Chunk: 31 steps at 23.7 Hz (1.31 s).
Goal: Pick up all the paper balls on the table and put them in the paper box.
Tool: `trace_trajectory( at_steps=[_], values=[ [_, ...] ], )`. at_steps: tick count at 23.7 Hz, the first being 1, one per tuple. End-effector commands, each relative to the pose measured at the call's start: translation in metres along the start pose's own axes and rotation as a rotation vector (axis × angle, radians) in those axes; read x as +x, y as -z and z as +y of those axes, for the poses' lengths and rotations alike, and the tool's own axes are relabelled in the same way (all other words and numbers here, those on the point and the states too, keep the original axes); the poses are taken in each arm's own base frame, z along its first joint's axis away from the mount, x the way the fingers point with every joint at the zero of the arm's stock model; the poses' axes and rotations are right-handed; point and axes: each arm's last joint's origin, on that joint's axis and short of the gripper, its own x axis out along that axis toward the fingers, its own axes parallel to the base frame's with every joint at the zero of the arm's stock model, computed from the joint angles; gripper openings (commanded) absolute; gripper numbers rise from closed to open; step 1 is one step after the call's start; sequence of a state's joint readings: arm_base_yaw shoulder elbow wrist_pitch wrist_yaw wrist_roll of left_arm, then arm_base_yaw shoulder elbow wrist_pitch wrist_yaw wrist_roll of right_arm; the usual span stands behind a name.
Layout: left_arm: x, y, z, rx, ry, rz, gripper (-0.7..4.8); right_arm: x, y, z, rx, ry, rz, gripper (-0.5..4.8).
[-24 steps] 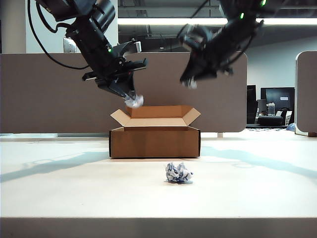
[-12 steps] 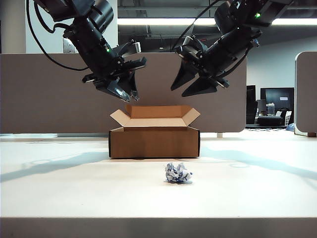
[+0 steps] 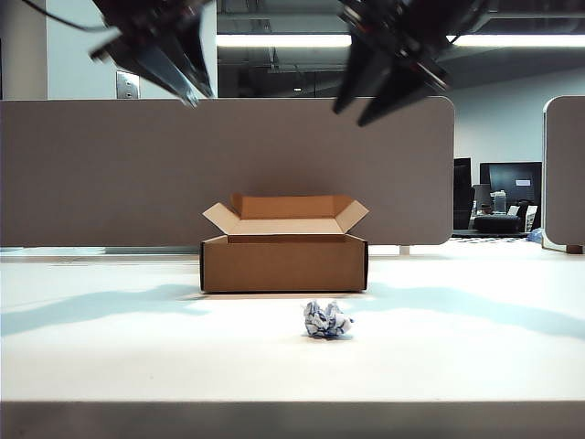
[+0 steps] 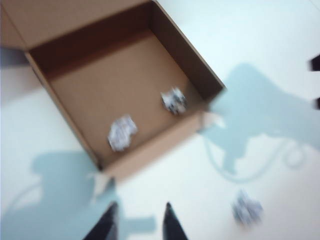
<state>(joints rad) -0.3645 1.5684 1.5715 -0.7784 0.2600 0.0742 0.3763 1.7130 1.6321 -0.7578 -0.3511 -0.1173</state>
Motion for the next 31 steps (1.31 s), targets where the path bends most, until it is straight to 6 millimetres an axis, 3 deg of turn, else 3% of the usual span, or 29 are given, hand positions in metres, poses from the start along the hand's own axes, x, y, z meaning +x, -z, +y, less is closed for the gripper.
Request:
trace_trajectory(
  at_steps=[1, 4, 6, 7, 8, 13, 21, 27, 29, 31],
  values=[
    [-0.027, 0.019, -0.012, -0.001, 0.016, 0.045, 1.09, 0.007, 0.004, 0.022, -0.075, 0.03, 0.081, 2.25],
    [-0.072, 0.064, -0.027, -0.006, 0.018, 0.044, 1.06, 0.02, 0.017, 0.06, -0.217, 0.166, 0.233, 2.25],
    [-0.097, 0.096, -0.037, 0.002, 0.02, 0.017, 1.07, 0.029, 0.025, 0.076, -0.258, 0.165, 0.274, 2.84],
    [-0.104, 0.106, -0.039, 0.0, 0.019, 0.001, 1.07, 0.033, 0.03, 0.081, -0.259, 0.155, 0.29, 3.31],
    [-0.111, 0.116, -0.041, -0.007, 0.018, -0.018, 1.07, 0.035, 0.033, 0.084, -0.255, 0.15, 0.299, 3.41],
    [-0.153, 0.179, -0.056, -0.026, 0.014, -0.14, 1.07, 0.063, 0.068, 0.088, -0.167, 0.138, 0.366, 3.39],
    [-0.18, 0.215, -0.065, -0.04, 0.012, -0.149, 1.07, 0.087, 0.106, 0.081, -0.061, 0.102, 0.392, 3.43],
    [-0.179, 0.22, -0.065, -0.055, 0.016, -0.101, 1.07, 0.095, 0.106, 0.08, -0.016, 0.098, 0.324, 3.5],
    [-0.179, 0.22, -0.065, -0.079, 0.018, -0.091, 1.07, 0.103, 0.109, 0.078, -0.006, 0.115, 0.339, 4.06],
    [-0.179, 0.221, -0.065, -0.081, 0.018, -0.087, 1.07, 0.109, 0.113, 0.077, 0.012, 0.124, 0.368, 4.13]
  ],
)
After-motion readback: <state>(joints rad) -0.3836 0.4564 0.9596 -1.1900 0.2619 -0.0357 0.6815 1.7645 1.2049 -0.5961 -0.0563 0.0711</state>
